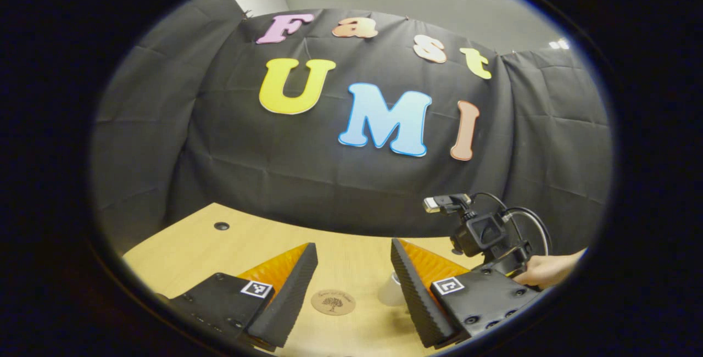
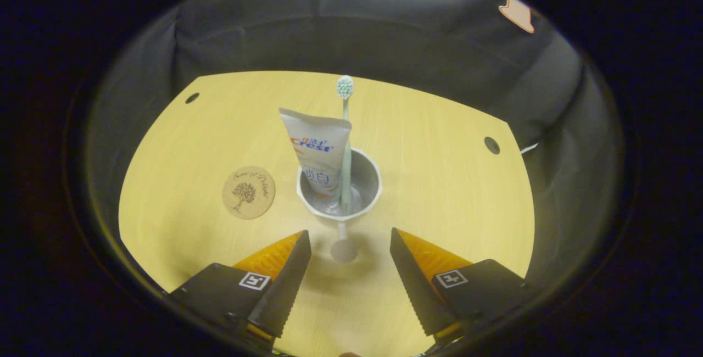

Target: Put the toothbrush and toothpaste on the desktop into the cup, then pick up the cup and place it on the coaster on the desktop.

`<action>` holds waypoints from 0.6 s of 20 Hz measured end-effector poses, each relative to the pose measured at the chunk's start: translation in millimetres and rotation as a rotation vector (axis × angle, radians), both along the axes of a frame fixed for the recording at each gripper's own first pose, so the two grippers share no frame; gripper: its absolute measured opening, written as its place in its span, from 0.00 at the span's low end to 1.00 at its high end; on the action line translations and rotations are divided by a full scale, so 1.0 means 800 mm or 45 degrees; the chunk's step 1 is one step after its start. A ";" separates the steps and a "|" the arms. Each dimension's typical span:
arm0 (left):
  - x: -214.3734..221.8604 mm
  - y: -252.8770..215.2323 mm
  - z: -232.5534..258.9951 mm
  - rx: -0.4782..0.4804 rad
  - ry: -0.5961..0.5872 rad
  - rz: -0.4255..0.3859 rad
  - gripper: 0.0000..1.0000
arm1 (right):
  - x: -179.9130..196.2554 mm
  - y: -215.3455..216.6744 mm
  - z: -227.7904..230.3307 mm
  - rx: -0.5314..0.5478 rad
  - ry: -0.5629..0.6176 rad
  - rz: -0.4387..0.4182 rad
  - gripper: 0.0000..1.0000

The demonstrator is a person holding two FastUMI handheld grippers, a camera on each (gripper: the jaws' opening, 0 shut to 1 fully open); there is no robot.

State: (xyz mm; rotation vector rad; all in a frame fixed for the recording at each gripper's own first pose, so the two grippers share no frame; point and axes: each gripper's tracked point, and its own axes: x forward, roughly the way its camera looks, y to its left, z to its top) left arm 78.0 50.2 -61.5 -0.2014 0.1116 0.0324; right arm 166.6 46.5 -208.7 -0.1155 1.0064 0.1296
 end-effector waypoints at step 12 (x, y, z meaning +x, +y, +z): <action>0.009 0.028 -0.011 -0.046 0.022 0.054 0.90 | 0.015 0.003 -0.037 -0.070 0.206 0.072 0.95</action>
